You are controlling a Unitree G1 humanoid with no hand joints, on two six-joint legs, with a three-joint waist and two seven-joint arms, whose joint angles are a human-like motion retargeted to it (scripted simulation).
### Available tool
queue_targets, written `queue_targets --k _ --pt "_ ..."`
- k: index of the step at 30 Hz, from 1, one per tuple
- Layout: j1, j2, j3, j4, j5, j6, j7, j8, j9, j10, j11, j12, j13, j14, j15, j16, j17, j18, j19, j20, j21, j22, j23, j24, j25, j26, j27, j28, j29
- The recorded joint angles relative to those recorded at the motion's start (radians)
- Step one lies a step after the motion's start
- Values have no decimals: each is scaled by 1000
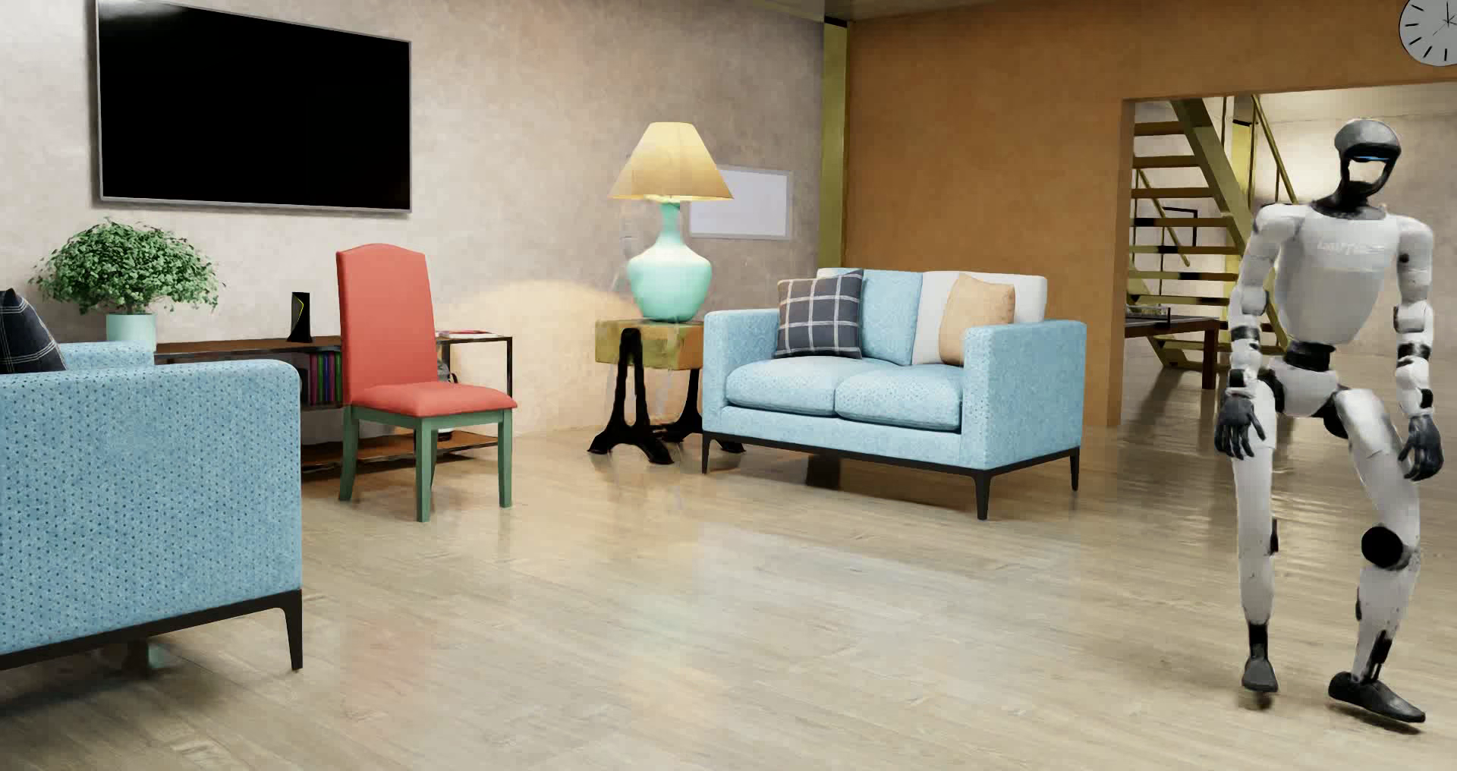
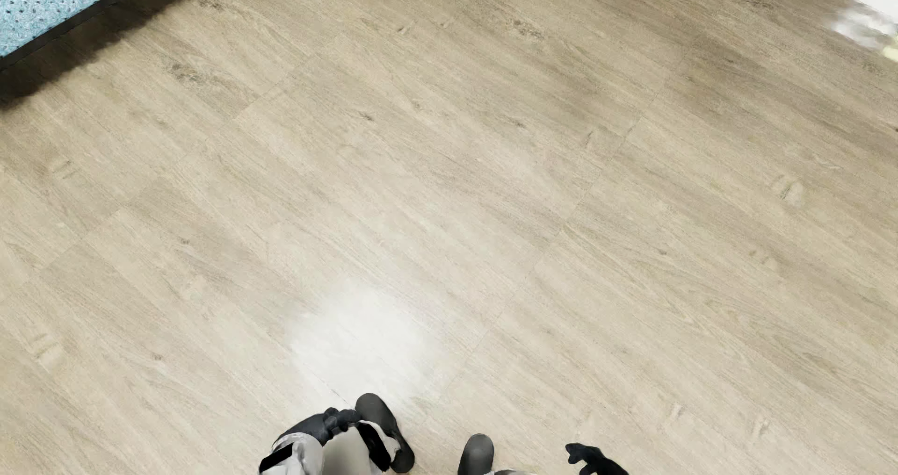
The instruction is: Go to the chair
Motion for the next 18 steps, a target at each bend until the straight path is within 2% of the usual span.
queue_targets --k 3,5,7,9,10,11,13,15,17,18 --pt "-16 33 2 44 -2 3 -39 15 -3 145 54 48 1 10 -26 0 11 -39 -11 20 -13 -3 3 10 2 4 16 -16 6" --pt "-46 57 5 46 -9 3 -121 21 -7 240 86 76 15 44 -41 -6 22 -86 -13 48 -34 2 6 -1 6 8 25 -11 5" --pt "-92 92 9 -35 -24 1 -336 18 -10 321 101 92 35 69 -46 -7 31 -146 -4 65 -56 8 18 -9 3 6 34 7 6" --pt "-70 118 6 -184 -44 2 -601 13 -16 324 115 101 53 25 -62 2 32 -203 11 56 -69 19 47 7 -5 12 46 -11 17" --pt "-21 127 3 -238 -57 3 -692 18 -21 281 119 107 63 -17 -70 2 25 -239 18 52 -71 27 69 9 -13 12 47 -25 19" --pt "36 130 -2 -248 -69 5 -701 25 -26 225 128 120 64 -89 -83 1 17 -235 26 57 -72 33 90 5 -23 11 52 -32 23" --pt "137 123 -10 -246 -110 -2 -620 48 -33 93 171 137 62 -164 -109 -12 -5 -187 50 61 -87 54 113 3 -30 13 61 -36 31" --pt "170 66 -23 -280 -168 -28 -605 74 -36 51 305 119 66 -160 -114 -4 4 -199 83 36 -126 91 93 25 -18 14 67 -53 29" --pt "193 31 -37 -303 -219 -50 -614 89 -39 9 407 60 101 -143 -91 29 40 -219 155 -19 -175 140 52 60 17 17 47 -85 13" --pt "206 31 -41 -308 -254 -56 -625 80 -42 -19 434 27 113 -129 -87 43 57 -222 158 -38 -200 162 41 68 33 24 41 -85 9"
